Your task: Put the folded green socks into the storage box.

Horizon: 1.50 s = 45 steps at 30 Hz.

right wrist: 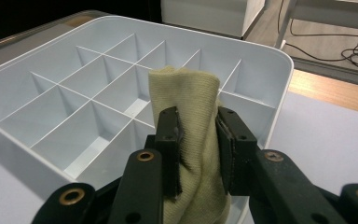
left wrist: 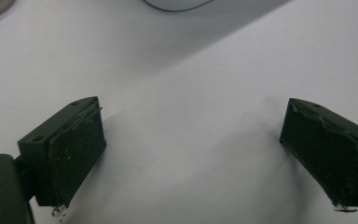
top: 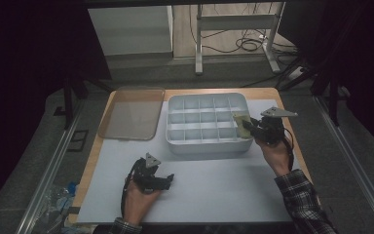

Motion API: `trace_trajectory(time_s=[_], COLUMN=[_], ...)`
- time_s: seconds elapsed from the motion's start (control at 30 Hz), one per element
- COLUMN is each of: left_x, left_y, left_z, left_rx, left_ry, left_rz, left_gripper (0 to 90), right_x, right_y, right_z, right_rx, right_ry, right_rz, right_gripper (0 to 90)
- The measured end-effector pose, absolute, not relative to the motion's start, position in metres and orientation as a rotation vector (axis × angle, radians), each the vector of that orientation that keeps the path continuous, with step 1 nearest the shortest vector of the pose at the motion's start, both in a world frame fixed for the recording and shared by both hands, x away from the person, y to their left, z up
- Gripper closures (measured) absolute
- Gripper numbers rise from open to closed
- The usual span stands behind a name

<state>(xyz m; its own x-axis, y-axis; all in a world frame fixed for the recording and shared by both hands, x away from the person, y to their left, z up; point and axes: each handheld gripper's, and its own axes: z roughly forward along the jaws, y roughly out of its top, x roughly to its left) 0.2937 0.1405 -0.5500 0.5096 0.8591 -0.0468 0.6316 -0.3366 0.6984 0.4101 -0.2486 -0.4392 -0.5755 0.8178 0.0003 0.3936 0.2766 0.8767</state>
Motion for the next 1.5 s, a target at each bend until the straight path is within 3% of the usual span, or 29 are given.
trace_trajectory(time_s=[1.5], left_x=[0.294], left_y=[0.140], left_z=[-0.550], left_rx=[2.082], left_ry=[1.213], left_rz=[0.438], left_gripper=[6.0], right_x=[0.426], right_y=[-0.238], right_z=[-0.478], right_rx=[0.988], right_ry=[2.099], right_rz=[1.106], right_gripper=[68.2])
